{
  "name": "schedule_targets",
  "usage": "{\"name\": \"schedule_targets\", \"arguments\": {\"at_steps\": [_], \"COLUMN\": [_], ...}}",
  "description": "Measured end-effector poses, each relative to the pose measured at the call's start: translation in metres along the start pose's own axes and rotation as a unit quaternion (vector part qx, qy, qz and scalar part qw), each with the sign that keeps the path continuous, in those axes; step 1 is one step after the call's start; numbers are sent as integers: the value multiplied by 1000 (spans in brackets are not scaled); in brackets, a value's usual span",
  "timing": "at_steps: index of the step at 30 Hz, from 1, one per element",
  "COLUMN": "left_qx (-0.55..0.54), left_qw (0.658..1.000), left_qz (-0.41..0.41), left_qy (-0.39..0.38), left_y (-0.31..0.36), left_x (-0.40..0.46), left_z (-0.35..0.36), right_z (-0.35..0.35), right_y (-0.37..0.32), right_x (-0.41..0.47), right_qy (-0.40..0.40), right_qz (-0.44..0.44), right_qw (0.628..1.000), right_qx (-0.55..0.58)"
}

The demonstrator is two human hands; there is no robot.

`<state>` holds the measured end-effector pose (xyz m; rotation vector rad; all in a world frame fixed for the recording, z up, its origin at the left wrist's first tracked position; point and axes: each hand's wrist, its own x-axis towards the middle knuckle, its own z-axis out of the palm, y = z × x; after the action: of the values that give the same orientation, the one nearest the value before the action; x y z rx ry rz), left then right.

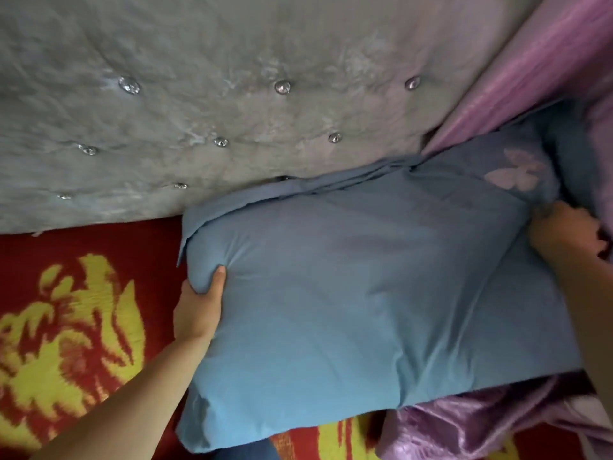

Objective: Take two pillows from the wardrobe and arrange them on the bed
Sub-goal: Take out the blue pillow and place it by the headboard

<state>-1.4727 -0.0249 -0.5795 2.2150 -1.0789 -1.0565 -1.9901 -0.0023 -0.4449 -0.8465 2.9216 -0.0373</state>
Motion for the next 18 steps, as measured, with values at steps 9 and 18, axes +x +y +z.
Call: {"name": "schedule_targets", "arguments": {"at_steps": [9,18], "left_qx": [-7,59], "left_qw": [994,992], "left_qz": [82,108], "left_qy": [79,2], "left_y": [-1,-5], "left_x": [15,25], "left_z": [26,20], "right_z": [68,65], "right_y": [28,21], "right_x": [31,15], "right_qy": [-50,-85], "right_qz": [-66,-52], "right_qw": [996,995], "right_qx": [28,-9]}}
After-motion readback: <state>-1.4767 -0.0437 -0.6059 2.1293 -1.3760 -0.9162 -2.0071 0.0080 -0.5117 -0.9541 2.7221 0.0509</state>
